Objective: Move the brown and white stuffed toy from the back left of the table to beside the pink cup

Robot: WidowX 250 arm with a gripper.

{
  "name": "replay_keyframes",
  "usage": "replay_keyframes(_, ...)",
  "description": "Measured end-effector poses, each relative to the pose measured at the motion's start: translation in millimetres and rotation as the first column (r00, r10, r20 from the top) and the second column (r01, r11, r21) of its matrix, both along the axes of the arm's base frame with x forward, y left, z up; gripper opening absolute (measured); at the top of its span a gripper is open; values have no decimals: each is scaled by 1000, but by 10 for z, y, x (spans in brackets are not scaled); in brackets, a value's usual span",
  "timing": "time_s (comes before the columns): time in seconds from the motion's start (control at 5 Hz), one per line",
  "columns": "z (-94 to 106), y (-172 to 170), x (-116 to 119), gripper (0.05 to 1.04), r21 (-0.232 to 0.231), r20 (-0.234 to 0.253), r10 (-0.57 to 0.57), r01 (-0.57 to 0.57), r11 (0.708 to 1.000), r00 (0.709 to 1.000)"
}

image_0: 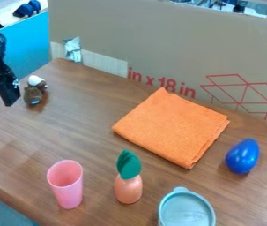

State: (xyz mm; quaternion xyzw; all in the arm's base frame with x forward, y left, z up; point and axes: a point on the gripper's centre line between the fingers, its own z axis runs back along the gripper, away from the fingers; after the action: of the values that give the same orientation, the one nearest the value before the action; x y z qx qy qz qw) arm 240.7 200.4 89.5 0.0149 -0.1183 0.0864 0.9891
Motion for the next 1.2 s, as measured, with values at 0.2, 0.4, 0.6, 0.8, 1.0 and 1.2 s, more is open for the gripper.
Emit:
replay_keyframes(0.2,-90,-18,-7,1004,-27,-21,-1,0,1000,1000)
replay_keyframes(0.4,5,127,247,1004,-52,46,6,-3,999,999)
replay_keyframes(0.6,-36,219,475,1004,-42,57,45,-42,998,997)
replay_keyframes(0.8,-141,224,647,1004,-41,47,126,-124,991,991)
replay_keyframes(1.0,-214,209,758,1004,36,76,238,-242,970,968)
replay_keyframes(1.2,-316,145,801,1004,6,66,254,-255,967,965)
